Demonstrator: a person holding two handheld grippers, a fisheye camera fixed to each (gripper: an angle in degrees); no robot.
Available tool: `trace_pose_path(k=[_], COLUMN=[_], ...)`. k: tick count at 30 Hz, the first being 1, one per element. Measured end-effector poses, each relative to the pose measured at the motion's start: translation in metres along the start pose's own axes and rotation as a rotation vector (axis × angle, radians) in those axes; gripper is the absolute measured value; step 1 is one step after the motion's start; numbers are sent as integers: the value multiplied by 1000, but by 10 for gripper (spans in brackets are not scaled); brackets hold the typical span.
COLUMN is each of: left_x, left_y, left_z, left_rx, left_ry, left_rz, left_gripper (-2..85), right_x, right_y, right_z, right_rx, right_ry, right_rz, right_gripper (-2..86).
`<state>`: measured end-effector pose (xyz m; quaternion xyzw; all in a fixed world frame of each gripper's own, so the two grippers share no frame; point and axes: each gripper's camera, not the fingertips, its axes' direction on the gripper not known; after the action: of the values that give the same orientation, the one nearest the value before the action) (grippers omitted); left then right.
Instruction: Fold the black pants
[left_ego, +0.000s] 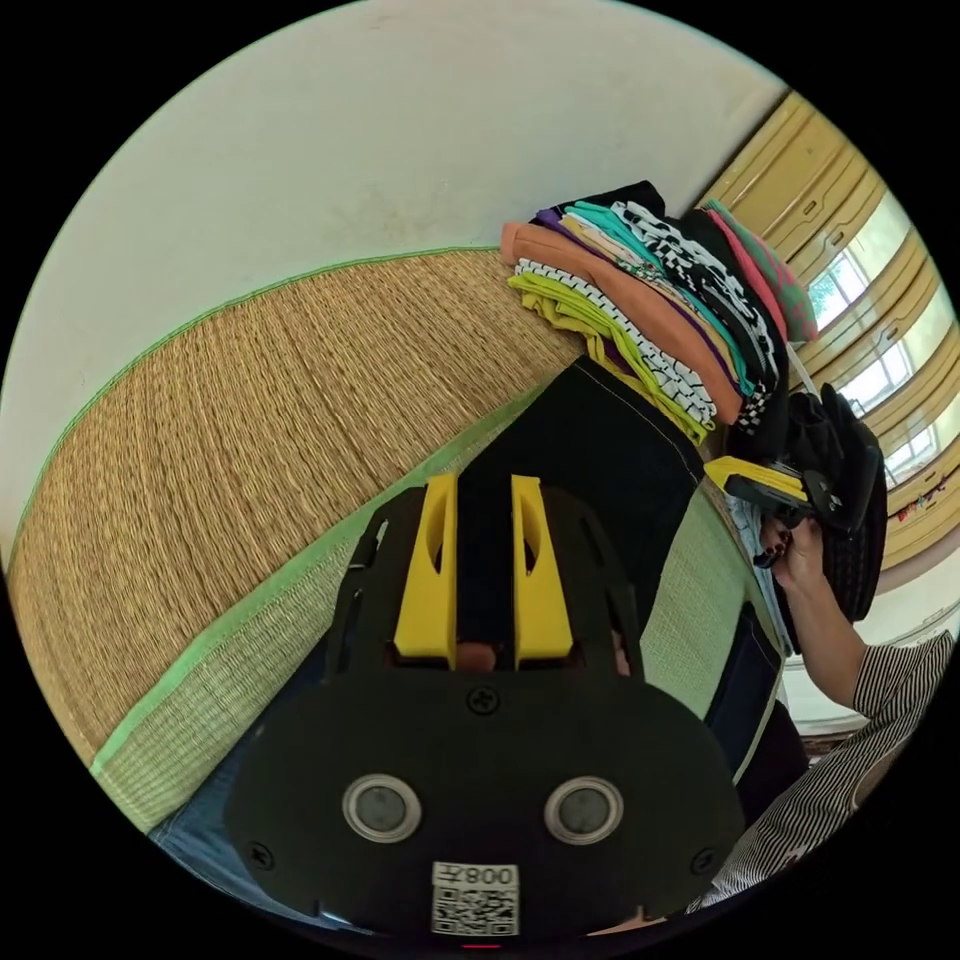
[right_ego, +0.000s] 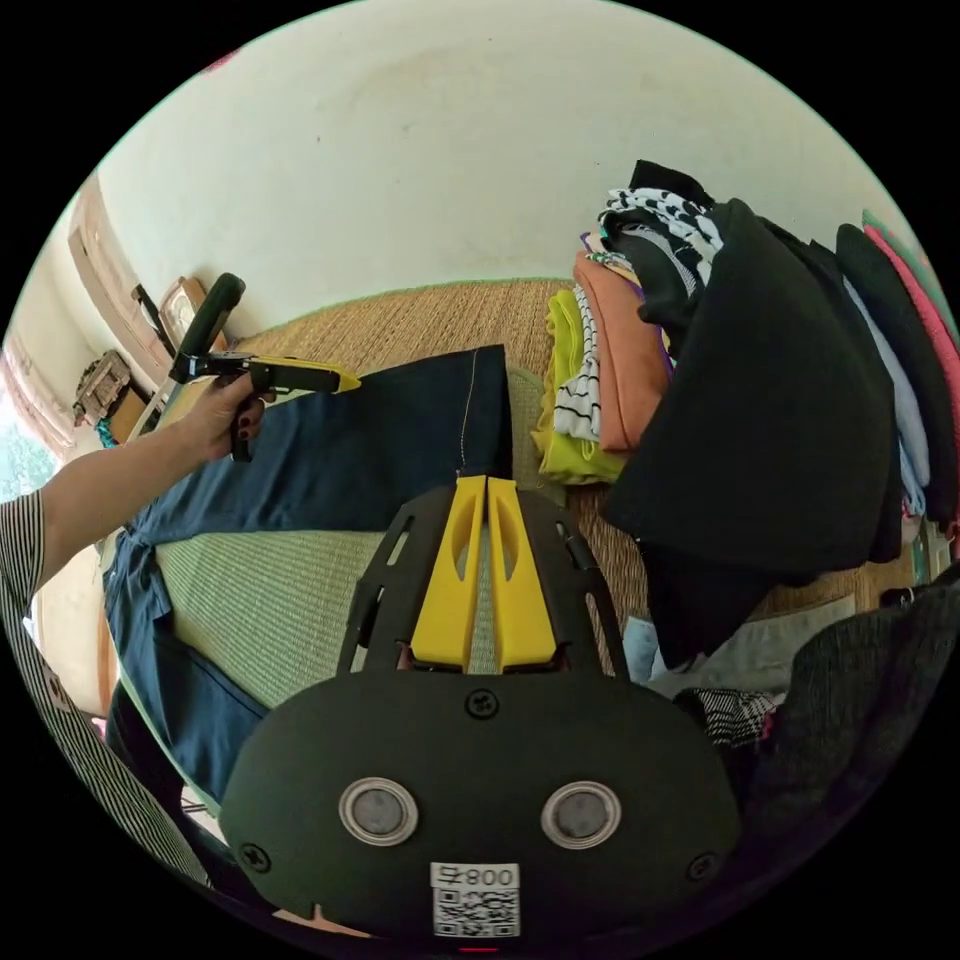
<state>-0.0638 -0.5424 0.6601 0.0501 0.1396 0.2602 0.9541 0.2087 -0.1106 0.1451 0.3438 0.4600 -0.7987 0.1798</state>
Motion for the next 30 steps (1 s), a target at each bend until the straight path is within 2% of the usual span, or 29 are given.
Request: trace_pose_path(k=[5, 8, 10, 15, 18, 21, 26, 30], left_x=[23, 42, 54, 75, 87, 97, 104, 106], left_y=[-42, -65, -73, -79, -83, -87, -91, -86], left_z=[44, 76, 90, 103, 103, 112, 173, 177], left_rx=[-38, -119, -128, -113, -61, -23, -142, -57], left_ry=[7, -93, -149, -145, -108, -64, -176, -108], left_rz=[87, 137, 173, 235, 249, 261, 241, 170], left_gripper=[96, 90, 65, 16, 9, 8, 17, 48], right_x=[8, 11, 10, 6, 3, -1, 10, 14], right_y=[13, 14, 15, 22, 28, 40, 54, 67], right_z=[9, 5, 0, -21, -45, -67, -33, -40], right_rx=[-83, -86, -84, -55, -20, -7, -186, -167], right_ry=[49, 65, 85, 103, 86, 159, 185, 152], right_rz=[-5, -6, -23, -53, -48, -57, -9, 26], right_gripper=[2, 2, 1, 0, 0, 0, 3, 12])
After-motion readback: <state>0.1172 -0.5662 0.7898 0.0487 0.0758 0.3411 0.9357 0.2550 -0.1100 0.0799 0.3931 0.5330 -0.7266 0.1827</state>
